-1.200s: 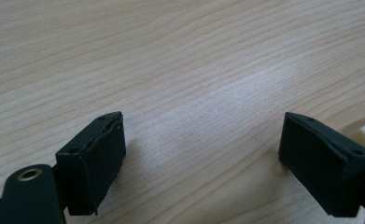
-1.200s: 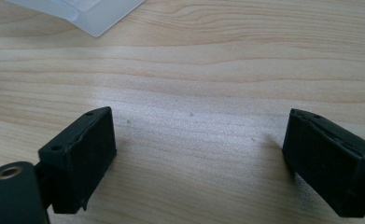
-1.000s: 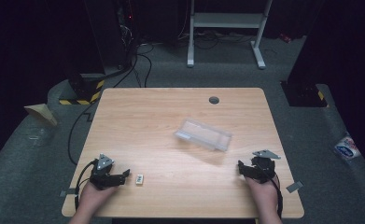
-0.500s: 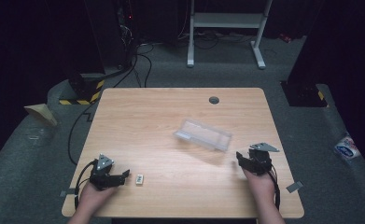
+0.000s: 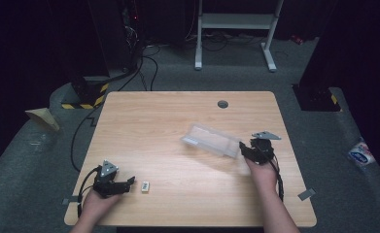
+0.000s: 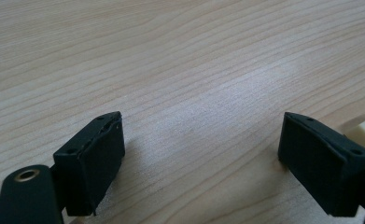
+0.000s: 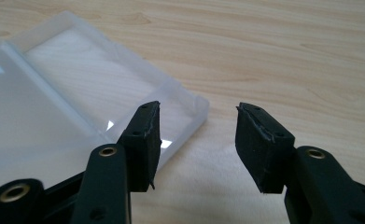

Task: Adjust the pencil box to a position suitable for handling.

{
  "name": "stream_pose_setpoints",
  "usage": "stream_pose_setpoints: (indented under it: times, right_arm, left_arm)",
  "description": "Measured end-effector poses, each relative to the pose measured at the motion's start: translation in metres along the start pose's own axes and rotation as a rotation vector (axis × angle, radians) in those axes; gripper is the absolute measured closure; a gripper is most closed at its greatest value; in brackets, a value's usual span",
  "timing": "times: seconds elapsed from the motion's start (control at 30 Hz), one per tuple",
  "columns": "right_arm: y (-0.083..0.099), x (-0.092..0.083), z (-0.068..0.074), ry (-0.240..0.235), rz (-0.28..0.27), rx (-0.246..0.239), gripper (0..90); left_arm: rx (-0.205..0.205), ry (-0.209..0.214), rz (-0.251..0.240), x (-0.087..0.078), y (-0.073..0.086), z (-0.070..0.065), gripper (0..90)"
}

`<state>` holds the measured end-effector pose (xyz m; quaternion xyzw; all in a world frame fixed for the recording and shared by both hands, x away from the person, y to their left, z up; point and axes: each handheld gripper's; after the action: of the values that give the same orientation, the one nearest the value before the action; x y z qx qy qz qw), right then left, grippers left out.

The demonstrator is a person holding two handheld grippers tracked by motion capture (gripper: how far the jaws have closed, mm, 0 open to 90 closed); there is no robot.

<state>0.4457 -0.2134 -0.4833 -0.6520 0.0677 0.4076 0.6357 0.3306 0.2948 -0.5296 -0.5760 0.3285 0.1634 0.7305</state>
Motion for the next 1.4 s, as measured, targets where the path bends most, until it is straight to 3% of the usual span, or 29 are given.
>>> stream_pose_setpoints:
  times: [0.27,0.37,0.53,0.73,0.97,1.23,1.4]
  right_arm:
    - [-0.012,0.019,-0.006,-0.001,-0.006,0.013,54.8]
    - [-0.014,0.03,-0.01,-0.002,0.042,0.014,55.6]
    - [-0.015,0.041,-0.015,-0.02,0.058,0.004,60.1]
    - [-0.009,0.047,-0.019,-0.043,0.092,0.025,64.0]
    - [0.0,0.039,-0.01,-0.054,0.09,0.003,62.8]
    - [0.022,0.016,0.006,-0.084,0.066,-0.016,59.4]
    - [0.027,0.005,0.016,-0.069,0.036,-0.048,57.8]
  left_arm:
    - [0.001,0.0,0.0,0.0,0.0,0.0,14.9]
    - [0.0,0.0,-0.001,0.0,0.0,0.0,15.0]
    - [0.005,-0.002,-0.001,0.0,0.0,0.0,15.1]
    - [0.005,-0.003,0.0,0.0,0.0,0.001,15.3]
    - [0.005,-0.003,-0.001,0.0,0.0,0.001,15.4]
    - [-0.001,-0.002,-0.001,-0.001,0.0,0.0,15.7]
    - [-0.001,-0.002,-0.001,-0.001,0.001,0.0,15.7]
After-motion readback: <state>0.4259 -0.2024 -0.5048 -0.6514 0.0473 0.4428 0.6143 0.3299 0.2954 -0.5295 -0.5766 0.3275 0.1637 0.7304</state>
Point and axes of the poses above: each handheld gripper's, and its own axes: x roughly forward along the jaws, y roughly out of its underside, z roughly to its left, and after that the axes turned 10 degrees about -y, right-handed
